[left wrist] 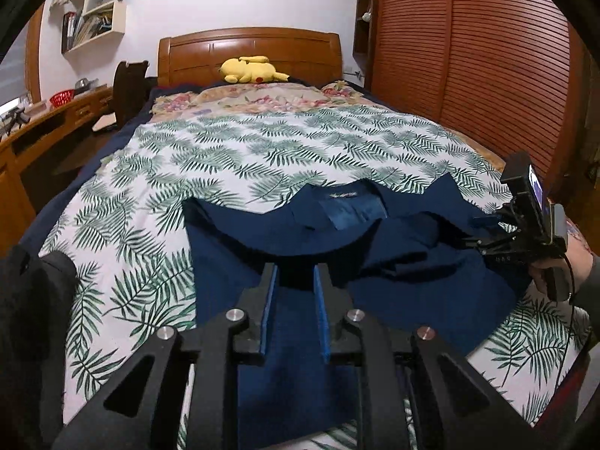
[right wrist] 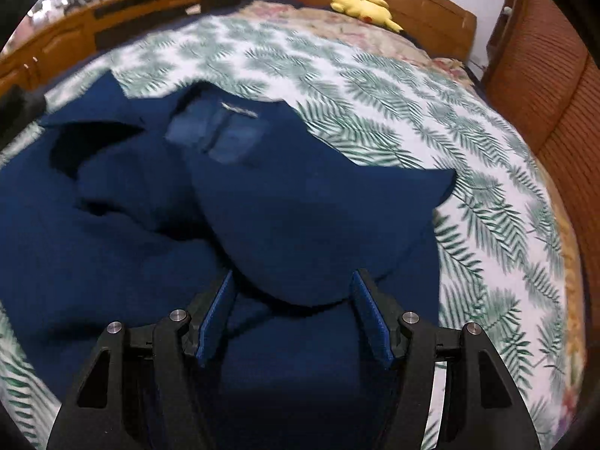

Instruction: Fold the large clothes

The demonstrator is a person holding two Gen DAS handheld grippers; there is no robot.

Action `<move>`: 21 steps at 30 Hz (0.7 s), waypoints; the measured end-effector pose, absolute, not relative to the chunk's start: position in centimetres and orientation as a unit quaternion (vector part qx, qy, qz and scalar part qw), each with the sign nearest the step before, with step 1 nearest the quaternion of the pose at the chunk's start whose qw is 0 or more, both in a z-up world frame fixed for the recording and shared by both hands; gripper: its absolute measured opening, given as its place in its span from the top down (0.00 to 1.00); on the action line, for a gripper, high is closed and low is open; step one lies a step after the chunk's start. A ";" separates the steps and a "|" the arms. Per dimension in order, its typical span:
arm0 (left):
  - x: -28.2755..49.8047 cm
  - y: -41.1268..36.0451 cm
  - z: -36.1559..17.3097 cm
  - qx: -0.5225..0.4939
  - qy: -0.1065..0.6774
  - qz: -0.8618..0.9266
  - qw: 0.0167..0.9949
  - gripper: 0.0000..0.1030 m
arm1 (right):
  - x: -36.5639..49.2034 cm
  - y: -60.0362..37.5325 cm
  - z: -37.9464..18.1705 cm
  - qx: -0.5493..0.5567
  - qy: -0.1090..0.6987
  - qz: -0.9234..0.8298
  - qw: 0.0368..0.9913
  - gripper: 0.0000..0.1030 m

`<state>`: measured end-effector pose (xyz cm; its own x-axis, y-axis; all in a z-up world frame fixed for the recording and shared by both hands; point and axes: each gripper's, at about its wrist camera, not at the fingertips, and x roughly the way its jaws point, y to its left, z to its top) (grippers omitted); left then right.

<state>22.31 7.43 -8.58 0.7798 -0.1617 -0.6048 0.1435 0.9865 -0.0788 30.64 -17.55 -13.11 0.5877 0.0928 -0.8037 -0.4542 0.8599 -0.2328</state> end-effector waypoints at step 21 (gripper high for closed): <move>21.5 13.1 -9.9 -0.040 0.322 -0.086 0.942 0.83 | 42.6 -9.8 -8.8 -0.328 0.359 0.099 0.868 0.95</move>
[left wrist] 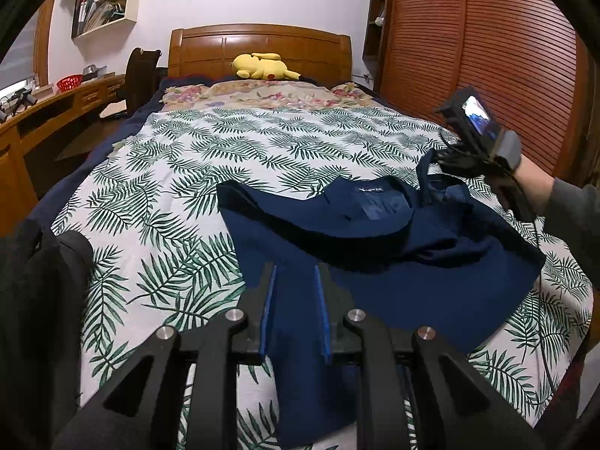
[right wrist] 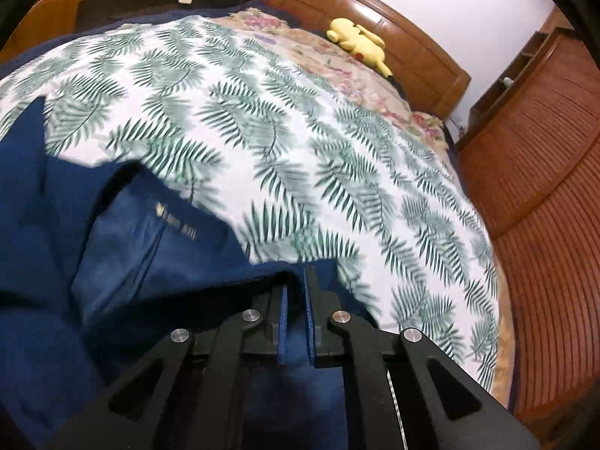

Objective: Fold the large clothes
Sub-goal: 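Tug the folded edge straight with the right gripper and release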

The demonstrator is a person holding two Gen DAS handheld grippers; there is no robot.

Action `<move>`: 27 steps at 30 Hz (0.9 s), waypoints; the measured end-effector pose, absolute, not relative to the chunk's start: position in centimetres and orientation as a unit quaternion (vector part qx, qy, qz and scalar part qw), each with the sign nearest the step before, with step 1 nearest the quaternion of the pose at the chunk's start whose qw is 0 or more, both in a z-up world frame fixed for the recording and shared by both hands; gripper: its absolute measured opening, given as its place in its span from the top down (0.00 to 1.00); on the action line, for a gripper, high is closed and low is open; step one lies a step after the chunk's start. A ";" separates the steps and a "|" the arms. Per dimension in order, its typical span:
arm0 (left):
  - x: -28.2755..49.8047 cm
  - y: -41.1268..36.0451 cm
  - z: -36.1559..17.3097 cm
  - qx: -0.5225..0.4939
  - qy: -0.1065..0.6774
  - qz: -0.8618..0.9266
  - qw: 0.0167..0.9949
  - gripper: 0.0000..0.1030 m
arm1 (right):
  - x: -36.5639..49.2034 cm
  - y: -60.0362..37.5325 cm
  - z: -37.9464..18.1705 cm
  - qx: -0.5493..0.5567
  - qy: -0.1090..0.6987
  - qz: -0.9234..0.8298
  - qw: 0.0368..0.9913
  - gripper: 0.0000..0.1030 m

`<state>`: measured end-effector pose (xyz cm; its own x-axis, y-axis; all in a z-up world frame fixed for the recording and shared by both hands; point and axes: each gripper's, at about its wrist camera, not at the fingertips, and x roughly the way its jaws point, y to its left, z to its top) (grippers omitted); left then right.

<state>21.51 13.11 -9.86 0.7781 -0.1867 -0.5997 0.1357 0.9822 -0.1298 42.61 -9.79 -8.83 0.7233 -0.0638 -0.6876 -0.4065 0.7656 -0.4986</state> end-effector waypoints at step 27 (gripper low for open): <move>21.0 14.2 -10.4 -0.037 0.325 -0.061 0.943 0.83 | 30.4 1.1 -8.3 -0.234 0.356 0.315 0.848 0.43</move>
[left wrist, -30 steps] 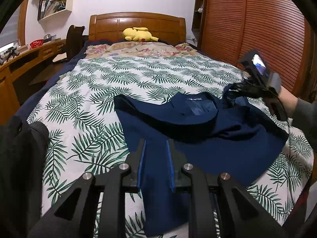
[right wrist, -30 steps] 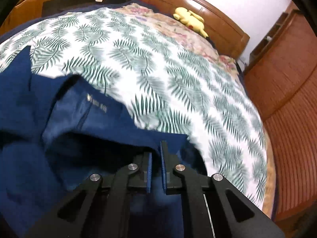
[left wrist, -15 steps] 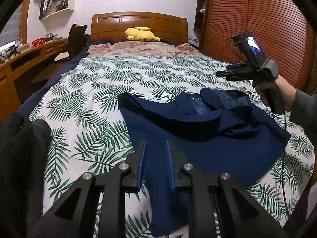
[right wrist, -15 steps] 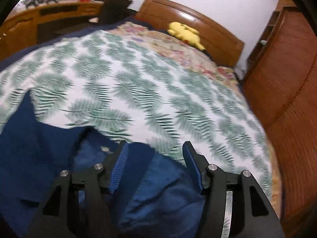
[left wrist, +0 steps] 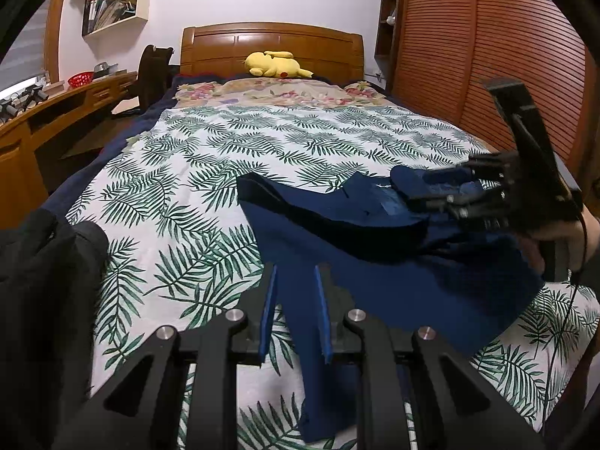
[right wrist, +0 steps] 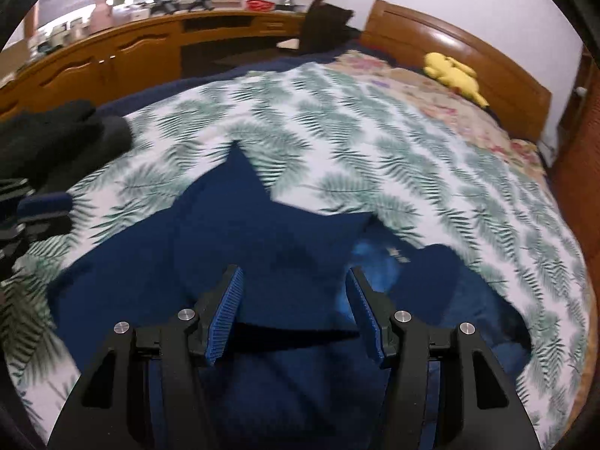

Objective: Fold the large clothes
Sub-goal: 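Tug the folded edge straight with the right gripper and release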

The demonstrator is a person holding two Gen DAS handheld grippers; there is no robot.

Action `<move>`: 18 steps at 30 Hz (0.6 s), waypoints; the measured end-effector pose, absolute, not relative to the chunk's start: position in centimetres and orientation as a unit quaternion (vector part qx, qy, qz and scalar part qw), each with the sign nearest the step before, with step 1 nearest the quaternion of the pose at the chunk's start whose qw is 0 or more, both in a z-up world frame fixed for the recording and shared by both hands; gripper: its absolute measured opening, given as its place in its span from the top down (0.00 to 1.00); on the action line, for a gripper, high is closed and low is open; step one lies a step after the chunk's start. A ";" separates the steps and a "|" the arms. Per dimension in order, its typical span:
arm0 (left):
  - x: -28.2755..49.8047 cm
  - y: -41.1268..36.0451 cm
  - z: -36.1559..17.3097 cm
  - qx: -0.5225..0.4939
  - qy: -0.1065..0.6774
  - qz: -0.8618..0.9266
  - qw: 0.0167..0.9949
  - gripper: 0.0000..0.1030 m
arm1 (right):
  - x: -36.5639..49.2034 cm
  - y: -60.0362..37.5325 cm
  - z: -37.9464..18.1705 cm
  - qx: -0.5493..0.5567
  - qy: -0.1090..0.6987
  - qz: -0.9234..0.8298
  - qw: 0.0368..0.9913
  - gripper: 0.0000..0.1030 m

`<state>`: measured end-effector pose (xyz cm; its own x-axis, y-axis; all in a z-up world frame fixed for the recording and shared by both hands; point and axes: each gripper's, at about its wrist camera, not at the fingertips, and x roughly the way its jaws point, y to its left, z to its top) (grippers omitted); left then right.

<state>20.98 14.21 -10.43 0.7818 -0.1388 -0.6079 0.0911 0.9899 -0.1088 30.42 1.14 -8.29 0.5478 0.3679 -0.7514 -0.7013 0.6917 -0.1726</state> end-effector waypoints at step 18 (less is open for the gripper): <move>21.0 14.6 -10.9 -0.038 0.329 -0.060 0.942 0.83 | 30.8 4.1 -13.1 -0.334 0.384 0.296 0.809 0.68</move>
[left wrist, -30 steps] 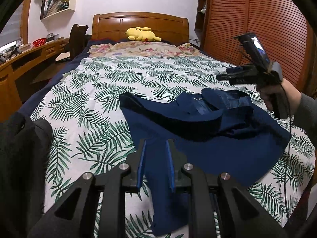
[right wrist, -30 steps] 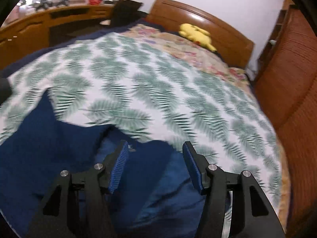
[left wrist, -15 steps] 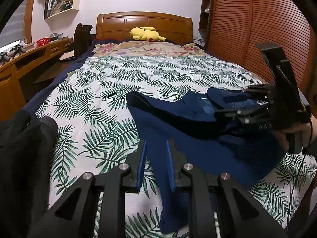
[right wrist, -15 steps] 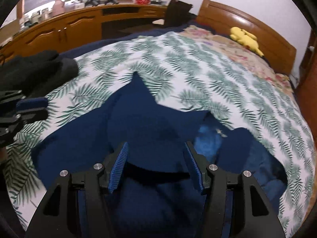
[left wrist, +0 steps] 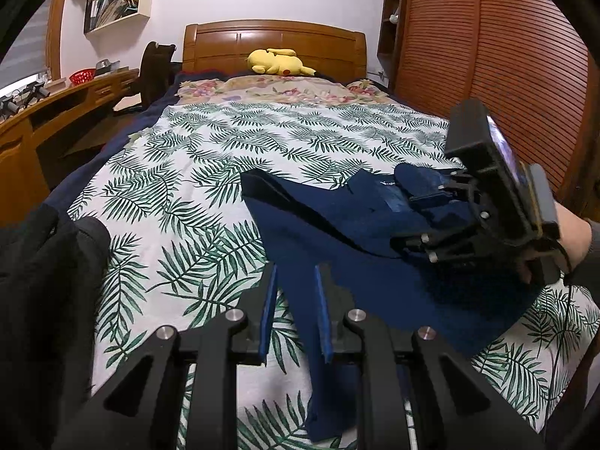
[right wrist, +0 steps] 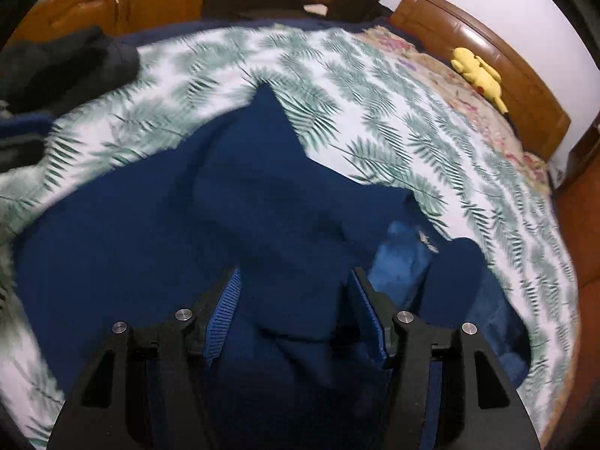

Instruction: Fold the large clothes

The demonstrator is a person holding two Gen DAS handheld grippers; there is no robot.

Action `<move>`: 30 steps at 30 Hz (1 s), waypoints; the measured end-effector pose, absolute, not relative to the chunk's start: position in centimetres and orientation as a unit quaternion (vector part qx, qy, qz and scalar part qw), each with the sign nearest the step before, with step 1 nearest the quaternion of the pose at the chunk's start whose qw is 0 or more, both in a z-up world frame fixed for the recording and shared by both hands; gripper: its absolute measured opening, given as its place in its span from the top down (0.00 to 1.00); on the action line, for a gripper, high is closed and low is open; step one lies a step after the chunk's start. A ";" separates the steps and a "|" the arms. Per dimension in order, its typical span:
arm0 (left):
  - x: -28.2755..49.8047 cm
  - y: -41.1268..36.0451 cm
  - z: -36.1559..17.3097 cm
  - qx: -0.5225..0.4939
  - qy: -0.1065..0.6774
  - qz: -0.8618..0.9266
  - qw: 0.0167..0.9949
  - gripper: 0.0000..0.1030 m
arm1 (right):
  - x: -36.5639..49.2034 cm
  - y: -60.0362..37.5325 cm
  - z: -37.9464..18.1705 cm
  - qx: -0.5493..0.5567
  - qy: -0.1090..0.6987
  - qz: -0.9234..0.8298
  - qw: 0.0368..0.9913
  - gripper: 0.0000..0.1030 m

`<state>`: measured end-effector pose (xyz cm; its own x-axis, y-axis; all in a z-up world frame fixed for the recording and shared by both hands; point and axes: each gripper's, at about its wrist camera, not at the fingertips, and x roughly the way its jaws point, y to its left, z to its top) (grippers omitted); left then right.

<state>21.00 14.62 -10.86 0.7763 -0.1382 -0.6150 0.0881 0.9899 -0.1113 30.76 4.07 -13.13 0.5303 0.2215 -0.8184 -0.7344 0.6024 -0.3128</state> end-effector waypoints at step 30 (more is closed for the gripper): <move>21.4 14.7 -11.3 -0.040 0.331 -0.066 0.940 0.83 | 31.7 4.7 -14.0 -0.368 0.404 0.289 0.786 0.96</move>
<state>21.38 14.75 -11.32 0.7718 -0.1503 -0.6179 0.0972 0.9881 -0.1190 31.70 4.69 -13.99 0.5067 0.1580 -0.8475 -0.7517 0.5623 -0.3446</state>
